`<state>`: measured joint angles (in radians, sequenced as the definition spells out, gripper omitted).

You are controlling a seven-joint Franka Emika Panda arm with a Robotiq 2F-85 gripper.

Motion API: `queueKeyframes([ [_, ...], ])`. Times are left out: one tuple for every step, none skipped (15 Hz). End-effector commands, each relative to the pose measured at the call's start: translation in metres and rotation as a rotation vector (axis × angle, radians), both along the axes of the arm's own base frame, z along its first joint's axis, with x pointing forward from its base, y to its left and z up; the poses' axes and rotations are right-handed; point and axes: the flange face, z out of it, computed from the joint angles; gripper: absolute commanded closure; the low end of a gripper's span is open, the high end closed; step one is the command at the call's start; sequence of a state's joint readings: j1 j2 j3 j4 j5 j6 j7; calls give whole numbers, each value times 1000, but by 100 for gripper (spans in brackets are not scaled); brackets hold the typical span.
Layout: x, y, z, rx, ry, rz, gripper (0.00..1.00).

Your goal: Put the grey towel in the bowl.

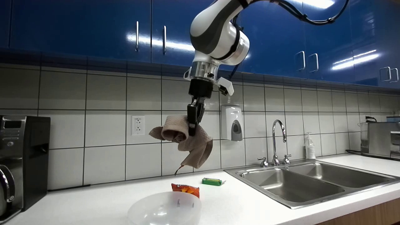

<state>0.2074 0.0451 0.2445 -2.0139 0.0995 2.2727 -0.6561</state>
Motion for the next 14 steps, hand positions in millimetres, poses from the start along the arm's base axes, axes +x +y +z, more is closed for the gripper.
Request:
queueKeyframes([
  [-24, 5, 3, 7, -18, 63, 98],
  [-28, 7, 2, 1, -18, 77, 98],
  [-32, 10, 0, -2, -16, 92, 98],
  [-36, 13, -1, -8, -15, 107, 98],
  [-40, 15, -3, -13, -15, 120, 98],
  [-43, 18, -5, -15, -16, 135, 98],
  [-46, 21, -7, -16, -16, 148, 98],
  [-47, 24, -10, -20, -14, 166, 98],
  [-49, 27, -14, -24, -14, 181, 98],
  [-50, 31, -17, -24, -8, 197, 98],
  [-52, 34, -20, -25, -2, 209, 98],
  [-54, 37, -23, -30, -2, 224, 98],
  [-56, 40, -26, -34, 1, 241, 98],
  [-57, 44, -30, -37, 5, 259, 98],
])
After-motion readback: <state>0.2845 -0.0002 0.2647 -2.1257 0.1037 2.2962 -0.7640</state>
